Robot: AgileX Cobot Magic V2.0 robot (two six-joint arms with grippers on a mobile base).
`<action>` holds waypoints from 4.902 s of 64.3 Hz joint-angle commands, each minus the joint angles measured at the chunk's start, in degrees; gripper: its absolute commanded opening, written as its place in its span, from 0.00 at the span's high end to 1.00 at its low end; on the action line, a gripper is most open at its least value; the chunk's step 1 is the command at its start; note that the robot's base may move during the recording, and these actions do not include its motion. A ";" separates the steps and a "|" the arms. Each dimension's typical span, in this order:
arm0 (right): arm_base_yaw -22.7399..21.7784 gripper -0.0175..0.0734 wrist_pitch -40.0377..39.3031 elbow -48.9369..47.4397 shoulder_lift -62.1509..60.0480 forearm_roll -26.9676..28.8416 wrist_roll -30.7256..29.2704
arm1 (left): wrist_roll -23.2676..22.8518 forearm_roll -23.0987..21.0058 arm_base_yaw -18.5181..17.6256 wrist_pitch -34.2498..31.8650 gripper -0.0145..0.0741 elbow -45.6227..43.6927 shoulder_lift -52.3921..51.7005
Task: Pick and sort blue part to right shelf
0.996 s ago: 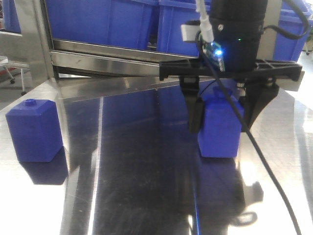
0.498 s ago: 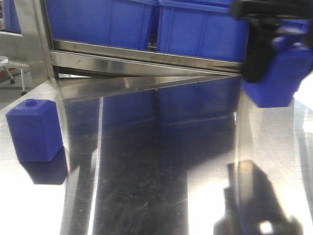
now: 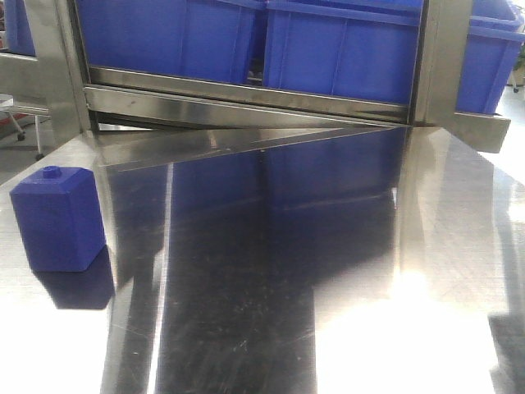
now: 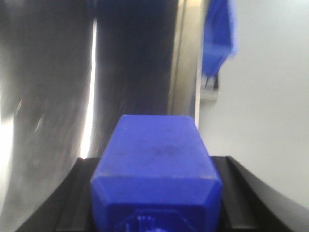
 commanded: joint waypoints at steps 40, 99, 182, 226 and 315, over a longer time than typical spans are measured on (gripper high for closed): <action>-1.04 0.36 -12.88 10.03 -36.00 -4.64 -0.80 | -0.53 -0.11 0.10 -4.91 0.69 1.44 -1.42; -1.04 0.36 -12.88 10.03 -36.67 -5.43 -0.80 | -0.53 -0.11 0.10 -4.91 0.69 1.44 -1.42; -1.04 0.36 -12.88 10.03 -36.67 -5.43 -0.80 | -11.74 7.12 -14.64 12.12 0.07 -28.30 34.94; -1.04 0.36 -12.88 10.03 -36.67 -5.43 -0.80 | -36.76 11.34 -22.67 61.79 0.07 -67.77 79.85; -1.04 0.36 -12.88 10.03 -36.67 -5.43 -0.80 | -32.37 5.78 -27.23 67.50 0.30 -77.59 97.83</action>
